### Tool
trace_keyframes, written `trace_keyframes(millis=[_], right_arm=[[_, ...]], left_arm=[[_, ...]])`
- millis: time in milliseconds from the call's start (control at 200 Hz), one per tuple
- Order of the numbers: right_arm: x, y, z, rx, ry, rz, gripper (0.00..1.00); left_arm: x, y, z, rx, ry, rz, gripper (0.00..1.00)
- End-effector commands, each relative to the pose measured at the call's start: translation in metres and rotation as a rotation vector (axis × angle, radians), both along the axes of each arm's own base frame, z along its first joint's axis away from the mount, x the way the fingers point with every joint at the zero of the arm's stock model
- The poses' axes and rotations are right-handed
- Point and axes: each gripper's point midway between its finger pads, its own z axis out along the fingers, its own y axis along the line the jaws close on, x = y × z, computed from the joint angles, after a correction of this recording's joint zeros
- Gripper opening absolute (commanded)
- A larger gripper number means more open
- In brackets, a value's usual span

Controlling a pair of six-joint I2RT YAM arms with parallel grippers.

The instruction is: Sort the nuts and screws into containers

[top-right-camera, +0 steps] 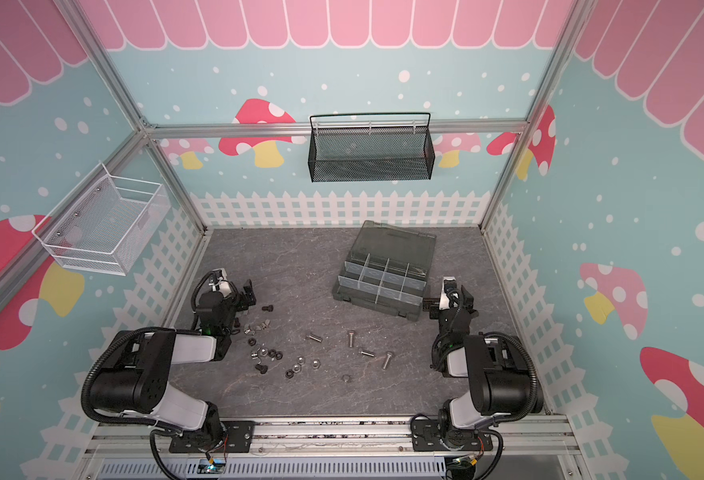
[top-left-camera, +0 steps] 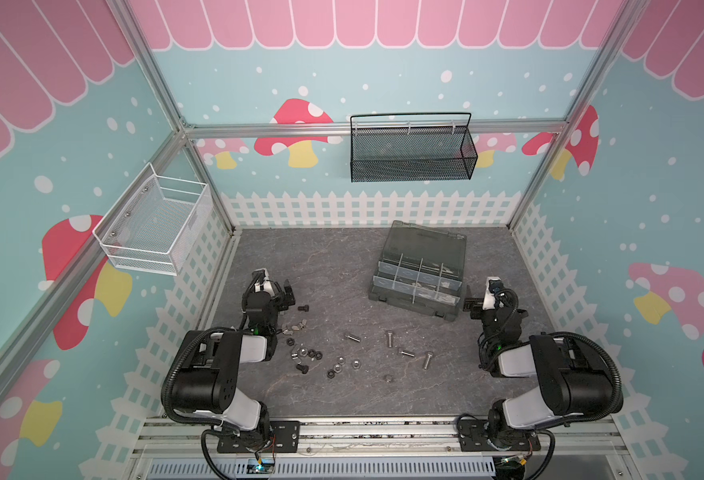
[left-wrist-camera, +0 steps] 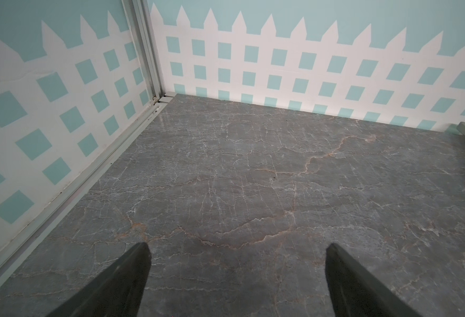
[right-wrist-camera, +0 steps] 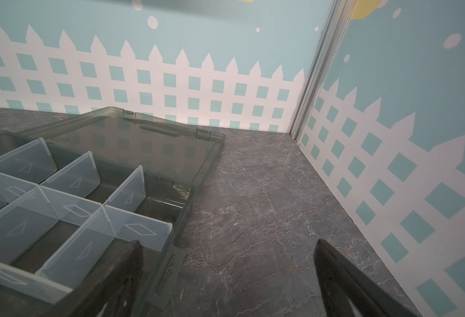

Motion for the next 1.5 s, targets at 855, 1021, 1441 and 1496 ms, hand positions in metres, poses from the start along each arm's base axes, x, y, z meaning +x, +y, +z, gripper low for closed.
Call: trace_keyframes(millis=[855, 1021, 1441, 1496], right_arm=[[-0.018, -0.017, 0.036, 0.092, 0.015, -0.125, 0.98], [-0.022, -0.024, 0.033, 0.168, 0.087, -0.185, 0.98], [-0.033, -0.011, 0.025, 0.286, 0.25, -0.23, 0.98], [-0.034, -0.008, 0.025, 0.283, 0.272, -0.232, 0.98]], left_arm=[[-0.043, 0.004, 0.087, -0.069, -0.163, 0.049, 1.0], [-0.057, 0.007, 0.098, -0.164, -0.125, 0.101, 1.0], [-0.091, -0.001, 0.111, -0.413, 0.049, 0.16, 1.0], [-0.092, -0.003, 0.115, -0.422, 0.073, 0.158, 1.0]])
